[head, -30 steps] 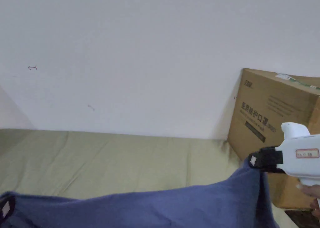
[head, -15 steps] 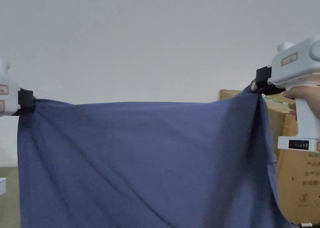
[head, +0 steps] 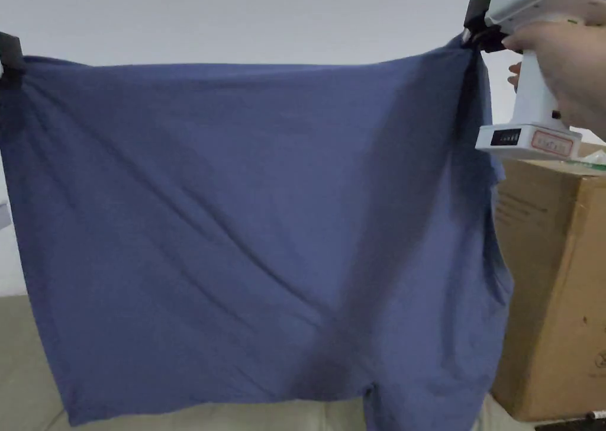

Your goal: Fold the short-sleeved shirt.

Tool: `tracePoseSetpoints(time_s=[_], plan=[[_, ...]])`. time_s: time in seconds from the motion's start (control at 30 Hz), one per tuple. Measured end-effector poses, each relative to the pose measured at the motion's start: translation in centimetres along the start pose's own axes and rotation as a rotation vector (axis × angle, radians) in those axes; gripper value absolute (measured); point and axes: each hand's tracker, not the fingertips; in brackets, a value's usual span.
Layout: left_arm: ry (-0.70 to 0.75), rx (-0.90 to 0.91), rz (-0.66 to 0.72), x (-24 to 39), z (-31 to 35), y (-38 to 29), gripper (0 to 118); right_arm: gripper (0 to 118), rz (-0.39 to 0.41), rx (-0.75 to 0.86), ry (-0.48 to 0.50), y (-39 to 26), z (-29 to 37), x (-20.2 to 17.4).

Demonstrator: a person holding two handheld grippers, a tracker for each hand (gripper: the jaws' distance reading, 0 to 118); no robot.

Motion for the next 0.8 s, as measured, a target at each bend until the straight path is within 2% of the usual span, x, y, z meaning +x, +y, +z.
tracePoseSetpoints(time_s=[0.13, 0.2, 0.27, 0.33, 0.43, 0.5, 0.57, 0.63, 0.73, 0.8], plan=[[0.008, 0.030, -0.017, 1.4, 1.1, -2.8, 1, 6, 0.027, 0.043, -0.024, -2.4, -0.7, -0.5], [0.021, -0.010, -0.006, -0.1, -0.8, -5.1, 1, 6, 0.024, 0.050, -0.013, -4.7, -1.0, -0.4], [0.020, -0.119, 0.003, -0.6, -0.9, -8.3, 1, 6, 0.031, -0.030, -0.009, -8.2, -1.7, -0.2], [0.021, -0.209, -0.006, -0.9, 0.0, -12.6, 1, 6, 0.004, -0.107, 0.002, -13.4, -1.8, 0.8], [-0.029, -0.365, -0.023, -1.6, 2.4, -21.3, 1, 6, -0.024, -0.271, 0.020, -23.7, -1.0, 2.6], [-0.059, -0.515, 0.042, -2.4, 5.4, -28.2, 1, 6, -0.019, -0.376, 0.027, -31.7, 0.7, 3.9], [-0.068, -0.629, 0.105, -3.5, 8.9, -34.1, 1, 6, -0.051, -0.500, 0.049, -39.0, 3.3, 5.3], [-0.061, -0.716, 0.100, -4.5, 12.7, -38.6, 1, 6, -0.065, -0.629, 0.046, -45.2, 5.9, 7.2], [-0.105, -0.776, 0.018, -6.3, 18.0, -42.7, 1, 6, 0.018, -0.801, 0.045, -51.1, 11.3, 9.2], [-0.108, -0.789, 0.012, -7.3, 21.4, -43.1, 1, 6, 0.041, -0.865, 0.065, -52.6, 15.1, 10.7]])
